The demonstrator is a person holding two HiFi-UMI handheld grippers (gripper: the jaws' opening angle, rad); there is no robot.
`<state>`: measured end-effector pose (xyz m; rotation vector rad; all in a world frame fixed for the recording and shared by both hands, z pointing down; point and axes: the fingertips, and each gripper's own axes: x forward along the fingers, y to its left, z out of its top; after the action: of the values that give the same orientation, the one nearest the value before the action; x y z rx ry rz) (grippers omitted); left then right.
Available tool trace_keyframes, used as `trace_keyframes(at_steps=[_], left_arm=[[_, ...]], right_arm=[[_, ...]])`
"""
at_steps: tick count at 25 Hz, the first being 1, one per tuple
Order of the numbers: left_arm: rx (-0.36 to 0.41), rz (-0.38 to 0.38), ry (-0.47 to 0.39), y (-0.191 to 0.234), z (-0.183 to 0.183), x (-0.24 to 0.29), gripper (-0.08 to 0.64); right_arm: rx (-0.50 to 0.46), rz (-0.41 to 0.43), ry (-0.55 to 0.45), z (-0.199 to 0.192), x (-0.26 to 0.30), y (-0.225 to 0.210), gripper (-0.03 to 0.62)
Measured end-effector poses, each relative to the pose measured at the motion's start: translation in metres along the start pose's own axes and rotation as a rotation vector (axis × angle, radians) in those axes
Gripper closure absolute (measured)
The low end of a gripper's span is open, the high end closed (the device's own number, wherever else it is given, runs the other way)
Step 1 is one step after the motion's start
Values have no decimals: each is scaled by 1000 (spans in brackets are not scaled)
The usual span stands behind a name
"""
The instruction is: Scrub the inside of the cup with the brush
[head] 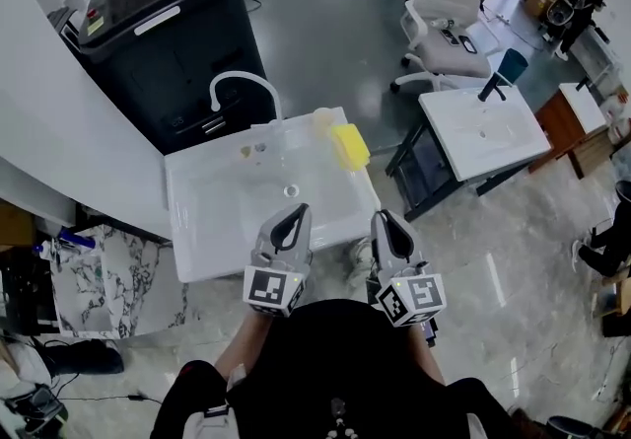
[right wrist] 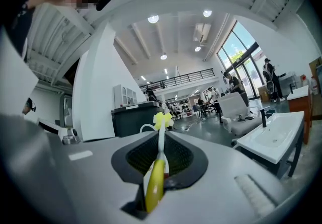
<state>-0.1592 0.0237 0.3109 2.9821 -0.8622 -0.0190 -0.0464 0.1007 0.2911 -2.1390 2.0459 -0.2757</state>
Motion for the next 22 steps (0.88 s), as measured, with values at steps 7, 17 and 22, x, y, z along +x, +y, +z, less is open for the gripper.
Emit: trace_keyframes(at_steps=[7, 17, 22], left_arm=[[-15, 70, 26, 18, -10, 60, 558], [-35, 197, 51, 26, -14, 139, 558], [-37, 260, 58, 24, -17, 174, 558]], right_arm=[[-7, 76, 51, 4, 64, -43, 557], [12, 166, 122, 20, 138, -116, 557], [14, 199, 140, 29, 166, -152, 557]])
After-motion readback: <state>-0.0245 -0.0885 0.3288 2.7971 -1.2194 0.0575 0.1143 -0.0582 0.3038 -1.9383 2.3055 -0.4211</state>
